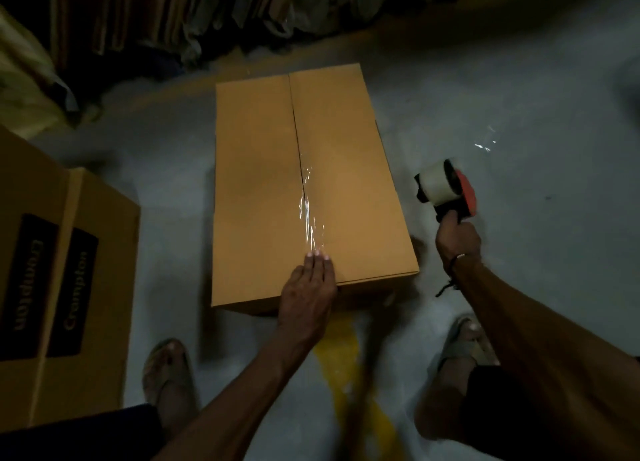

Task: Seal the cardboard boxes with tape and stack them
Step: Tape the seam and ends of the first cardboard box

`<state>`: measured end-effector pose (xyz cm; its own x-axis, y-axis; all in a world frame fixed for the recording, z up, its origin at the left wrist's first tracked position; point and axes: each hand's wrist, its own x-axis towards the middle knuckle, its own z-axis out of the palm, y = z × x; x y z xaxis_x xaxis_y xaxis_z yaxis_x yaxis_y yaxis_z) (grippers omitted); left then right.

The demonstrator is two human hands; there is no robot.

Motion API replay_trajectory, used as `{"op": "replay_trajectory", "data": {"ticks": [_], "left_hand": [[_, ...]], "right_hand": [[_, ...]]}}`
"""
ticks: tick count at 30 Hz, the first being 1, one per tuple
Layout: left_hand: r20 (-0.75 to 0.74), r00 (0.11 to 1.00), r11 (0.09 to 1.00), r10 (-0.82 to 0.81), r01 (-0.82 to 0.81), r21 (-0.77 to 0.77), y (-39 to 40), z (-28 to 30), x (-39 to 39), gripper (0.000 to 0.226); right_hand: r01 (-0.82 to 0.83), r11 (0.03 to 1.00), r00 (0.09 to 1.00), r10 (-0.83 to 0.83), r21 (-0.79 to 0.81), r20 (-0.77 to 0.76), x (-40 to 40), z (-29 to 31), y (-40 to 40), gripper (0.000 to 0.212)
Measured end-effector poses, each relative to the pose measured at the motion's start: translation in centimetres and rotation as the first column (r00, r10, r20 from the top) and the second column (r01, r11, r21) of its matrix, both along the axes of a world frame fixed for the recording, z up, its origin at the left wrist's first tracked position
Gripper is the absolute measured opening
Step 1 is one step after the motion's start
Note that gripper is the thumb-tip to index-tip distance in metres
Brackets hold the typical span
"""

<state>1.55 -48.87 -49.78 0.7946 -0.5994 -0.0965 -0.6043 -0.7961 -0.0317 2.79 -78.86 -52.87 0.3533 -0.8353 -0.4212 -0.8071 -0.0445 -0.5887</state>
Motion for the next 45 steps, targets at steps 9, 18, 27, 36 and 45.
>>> {"op": "replay_trajectory", "data": {"ticks": [9, 18, 27, 36, 45], "left_hand": [[-0.227, 0.974, 1.0, 0.017, -0.011, 0.027, -0.1, 5.8, 0.6, 0.057], [-0.76, 0.633, 0.581, 0.148, -0.677, -0.451, 6.4, 19.0, 5.0, 0.036], [-0.834, 0.079, -0.171, -0.546, -0.985, 0.019, 10.5, 26.7, -0.7, 0.037], [-0.647, 0.094, -0.315, -0.757, -0.92, 0.234, 13.6, 26.3, -2.1, 0.06], [-0.956, 0.114, -0.192, -0.27, -0.979, -0.063, 12.5, 25.7, -3.3, 0.014]], "right_hand": [[-0.204, 0.975, 0.971, 0.213, -0.094, 0.108, -0.8, 14.8, 3.0, 0.094], [-0.627, 0.743, 0.753, 0.501, 0.233, 0.427, -2.2, 23.8, 12.4, 0.1], [-0.782, 0.545, 0.604, 0.546, 0.302, 0.581, -5.2, 27.5, 17.8, 0.085], [-0.823, 0.485, 0.552, 0.561, 0.295, 0.617, -5.4, 28.7, 18.9, 0.075], [-0.882, 0.424, 0.461, 0.686, 0.206, 0.564, -6.3, 27.7, 19.1, 0.081]]}}
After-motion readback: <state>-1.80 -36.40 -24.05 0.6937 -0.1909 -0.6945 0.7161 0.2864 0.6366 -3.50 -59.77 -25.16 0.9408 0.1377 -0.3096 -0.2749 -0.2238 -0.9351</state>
